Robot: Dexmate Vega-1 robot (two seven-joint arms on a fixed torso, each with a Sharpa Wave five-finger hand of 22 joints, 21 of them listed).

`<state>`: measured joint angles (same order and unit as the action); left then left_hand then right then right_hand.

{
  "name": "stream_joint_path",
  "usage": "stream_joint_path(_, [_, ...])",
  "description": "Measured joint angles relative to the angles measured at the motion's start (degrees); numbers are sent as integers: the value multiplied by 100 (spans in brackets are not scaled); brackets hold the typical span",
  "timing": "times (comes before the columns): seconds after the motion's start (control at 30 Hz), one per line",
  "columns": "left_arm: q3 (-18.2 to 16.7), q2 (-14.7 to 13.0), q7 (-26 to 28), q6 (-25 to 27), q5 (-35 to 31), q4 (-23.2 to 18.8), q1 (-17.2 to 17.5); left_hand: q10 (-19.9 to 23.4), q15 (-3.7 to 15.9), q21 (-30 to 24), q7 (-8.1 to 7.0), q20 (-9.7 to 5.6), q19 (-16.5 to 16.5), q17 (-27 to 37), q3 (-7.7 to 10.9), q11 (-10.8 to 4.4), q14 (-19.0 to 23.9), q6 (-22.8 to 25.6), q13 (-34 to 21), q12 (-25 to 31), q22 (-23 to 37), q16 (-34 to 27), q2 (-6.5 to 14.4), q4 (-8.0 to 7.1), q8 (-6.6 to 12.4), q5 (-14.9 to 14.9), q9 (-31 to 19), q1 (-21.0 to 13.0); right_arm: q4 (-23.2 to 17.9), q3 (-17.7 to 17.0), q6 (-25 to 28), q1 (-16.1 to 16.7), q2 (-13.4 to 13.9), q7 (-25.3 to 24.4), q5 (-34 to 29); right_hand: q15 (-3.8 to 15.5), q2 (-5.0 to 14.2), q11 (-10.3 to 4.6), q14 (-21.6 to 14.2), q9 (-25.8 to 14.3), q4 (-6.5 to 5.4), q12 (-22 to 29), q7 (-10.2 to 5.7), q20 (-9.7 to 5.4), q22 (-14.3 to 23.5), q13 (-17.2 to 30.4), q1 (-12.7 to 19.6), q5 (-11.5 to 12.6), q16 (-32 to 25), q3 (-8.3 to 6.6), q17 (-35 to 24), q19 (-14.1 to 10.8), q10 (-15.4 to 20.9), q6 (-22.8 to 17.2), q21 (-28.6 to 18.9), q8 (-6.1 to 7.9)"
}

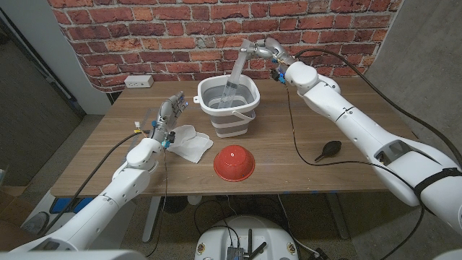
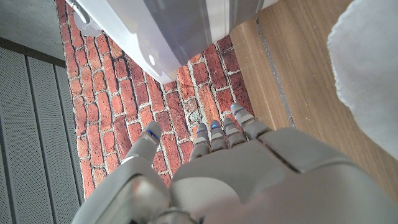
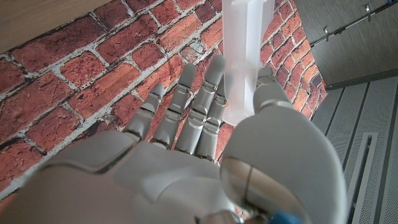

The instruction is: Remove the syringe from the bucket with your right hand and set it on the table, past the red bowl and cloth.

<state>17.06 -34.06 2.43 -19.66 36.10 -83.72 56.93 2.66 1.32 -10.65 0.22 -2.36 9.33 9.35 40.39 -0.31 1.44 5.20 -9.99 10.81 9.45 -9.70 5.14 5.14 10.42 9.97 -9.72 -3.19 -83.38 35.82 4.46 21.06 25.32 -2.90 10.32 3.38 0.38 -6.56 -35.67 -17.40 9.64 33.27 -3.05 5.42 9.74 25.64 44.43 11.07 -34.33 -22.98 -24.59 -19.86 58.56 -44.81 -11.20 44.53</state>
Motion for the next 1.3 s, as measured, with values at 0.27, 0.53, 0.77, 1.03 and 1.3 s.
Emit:
stream_joint_path(0.27, [-20,-16,25,-17,-9,-57,47,0,0,0,0,0,0,5,0,0,0,0,0,0,0,0,0,0,0,0,0,0,-267,-115,79,94,78,-173,32,0,0,0,0,1,0,-2,0,0,0,10,0,0,0,0,0,0,0,0,0,11])
stream_joint_path(0.53, [-34,-30,52,-25,-19,-103,81,0,0,0,0,0,0,14,0,0,0,0,0,0,0,0,0,0,0,0,0,0,-480,-239,125,175,137,-270,89,0,0,-2,0,0,0,-2,0,0,0,11,0,-1,0,0,-12,0,2,0,0,46])
stream_joint_path(0.77, [-52,-55,63,-25,-22,-162,112,0,0,0,0,0,0,13,0,0,0,0,0,0,0,0,0,0,0,0,0,0,-648,-351,179,239,183,-374,190,0,0,-7,0,13,1,-5,0,0,0,10,0,-1,0,1,-28,0,7,0,0,46])
stream_joint_path(1.03, [-61,-72,75,-9,-22,-205,129,0,0,0,0,0,0,13,0,0,0,0,0,0,0,0,0,0,0,0,0,0,-860,-491,254,310,247,-505,282,0,0,-8,0,15,-37,-5,0,0,0,23,0,-2,0,11,-28,0,8,0,0,46])
stream_joint_path(1.3, [-63,-73,78,-2,-27,-211,129,0,0,0,0,0,0,13,0,0,0,0,0,0,0,0,0,0,0,0,0,0,-1087,-640,310,385,344,-572,324,0,0,-8,0,16,-37,-6,-1,0,-1,28,0,-2,0,11,-27,1,8,0,0,45])
